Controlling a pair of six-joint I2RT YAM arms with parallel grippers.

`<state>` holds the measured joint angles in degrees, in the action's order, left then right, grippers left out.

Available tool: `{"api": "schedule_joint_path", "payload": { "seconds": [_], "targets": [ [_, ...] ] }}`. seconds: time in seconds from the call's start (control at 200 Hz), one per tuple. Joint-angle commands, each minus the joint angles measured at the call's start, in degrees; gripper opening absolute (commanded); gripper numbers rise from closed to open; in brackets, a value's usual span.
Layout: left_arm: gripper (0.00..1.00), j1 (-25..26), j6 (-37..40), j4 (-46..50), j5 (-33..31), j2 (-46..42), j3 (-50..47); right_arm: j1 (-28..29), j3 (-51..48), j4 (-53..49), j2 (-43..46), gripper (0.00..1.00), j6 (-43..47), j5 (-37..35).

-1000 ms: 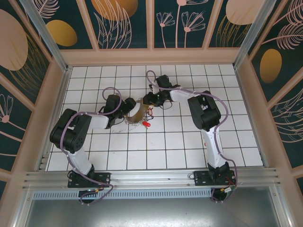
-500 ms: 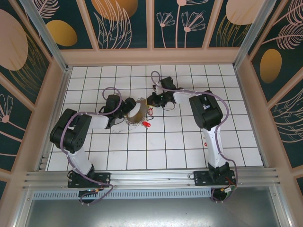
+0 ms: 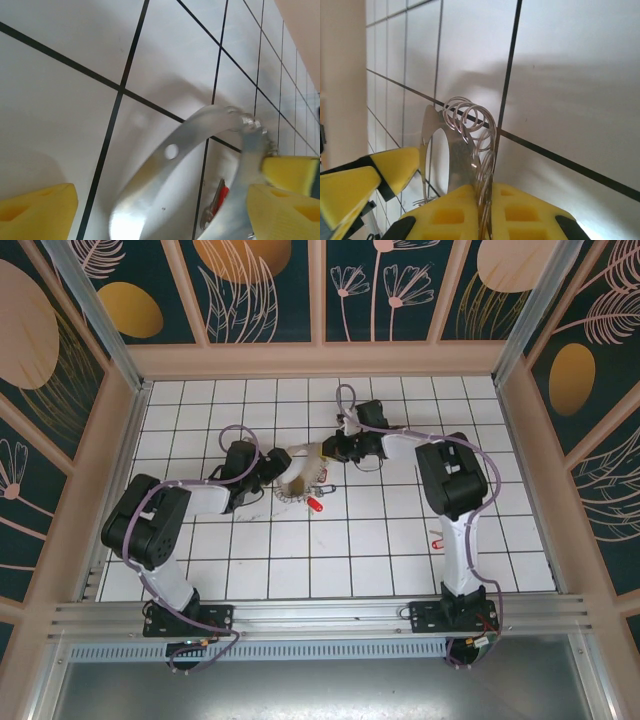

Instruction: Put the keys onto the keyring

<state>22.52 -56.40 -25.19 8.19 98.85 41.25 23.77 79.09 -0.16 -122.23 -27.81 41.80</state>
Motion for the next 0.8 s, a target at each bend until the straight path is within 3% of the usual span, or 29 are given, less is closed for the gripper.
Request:
{"api": "schedule_joint_path", "payload": {
  "seconds": [0.0,0.23,0.43,0.611,0.796],
  "targets": [
    [0.9,0.2,2.5,3.4,-2.4,-3.1,1.5,-1.7,-2.6,4.6,6.5,0.0,-0.2,2.9],
    [0.93,0.2,6.9,3.9,0.7,-3.1,6.2,-5.3,-7.4,8.0,12.3,0.0,-1.1,6.0],
    [0.92,-1.0,10.5,3.7,11.3,-1.9,12.4,-7.6,-8.3,8.5,15.4,0.0,-0.2,8.4],
    [0.88,-1.7,14.7,4.8,21.7,1.3,19.5,-8.2,-6.8,6.6,16.5,0.0,1.7,10.4],
    [0.8,-1.8,17.1,9.5,23.6,3.6,23.8,-8.3,-5.9,7.3,16.9,0.0,1.2,12.1]
  ]
}}
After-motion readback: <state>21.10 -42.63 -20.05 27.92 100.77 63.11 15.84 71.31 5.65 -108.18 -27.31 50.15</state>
